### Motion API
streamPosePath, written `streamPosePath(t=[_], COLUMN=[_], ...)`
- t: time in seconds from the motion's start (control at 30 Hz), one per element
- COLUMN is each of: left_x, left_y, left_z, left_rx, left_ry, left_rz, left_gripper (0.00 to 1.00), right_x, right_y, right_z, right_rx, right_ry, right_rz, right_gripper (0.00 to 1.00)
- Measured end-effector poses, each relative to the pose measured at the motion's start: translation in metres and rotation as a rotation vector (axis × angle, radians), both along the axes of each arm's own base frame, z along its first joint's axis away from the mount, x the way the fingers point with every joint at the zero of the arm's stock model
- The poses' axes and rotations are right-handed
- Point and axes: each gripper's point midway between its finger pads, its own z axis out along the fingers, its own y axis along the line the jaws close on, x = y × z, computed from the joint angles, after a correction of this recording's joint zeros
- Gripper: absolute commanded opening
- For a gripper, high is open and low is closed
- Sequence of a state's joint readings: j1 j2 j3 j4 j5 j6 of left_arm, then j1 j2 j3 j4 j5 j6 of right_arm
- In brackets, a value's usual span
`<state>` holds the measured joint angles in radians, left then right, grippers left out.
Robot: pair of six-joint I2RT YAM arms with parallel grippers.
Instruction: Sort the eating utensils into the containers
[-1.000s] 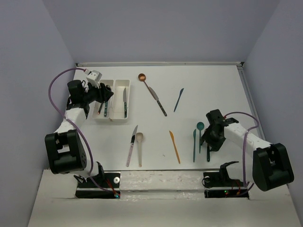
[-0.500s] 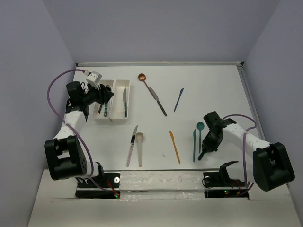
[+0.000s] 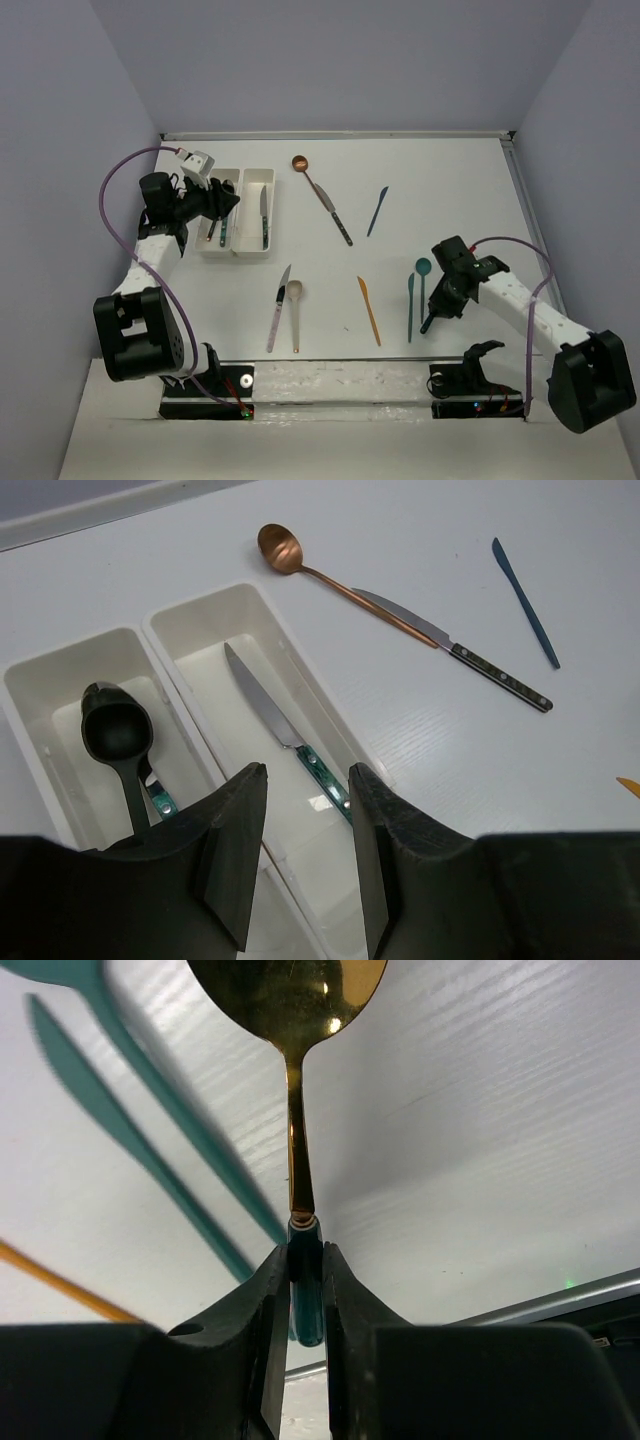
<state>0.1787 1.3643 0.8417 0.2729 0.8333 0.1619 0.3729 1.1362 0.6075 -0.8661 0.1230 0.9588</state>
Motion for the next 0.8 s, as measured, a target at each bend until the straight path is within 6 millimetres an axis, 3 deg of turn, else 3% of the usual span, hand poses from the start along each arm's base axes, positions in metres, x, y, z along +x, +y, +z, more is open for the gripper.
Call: streamPosePath(t=[0.27, 0.43, 0.63, 0.8], left_x=[-0.009, -0.020, -0.031, -0.055], left_y=[0.000, -0.002, -0.022, -0.072], left_z=[0.007, 0.022, 0.061, 0.094], left_rx=[0.034, 0.057, 0.073, 0.066], left_ry=[-0.020, -0.049, -0.115, -0.186], left_rz=[-0.012, -0.022, -0.067, -0.178], left_gripper=[0.53, 0.55, 0.55, 0.57], right_x=[0.038, 0.071, 0.123, 0.159], right_y=[-0.001, 0.022, 0.094, 0.162], right_z=[0.074, 0.114, 0.171, 0.208], right_rx=[0.023, -0.005, -0.005, 0.014], right_ry=[-0.317, -0.466, -0.732, -0.905], right_rz=[0.025, 0.171, 0.455, 0.618], right_gripper=[0.00, 0.00, 0.00, 0.00])
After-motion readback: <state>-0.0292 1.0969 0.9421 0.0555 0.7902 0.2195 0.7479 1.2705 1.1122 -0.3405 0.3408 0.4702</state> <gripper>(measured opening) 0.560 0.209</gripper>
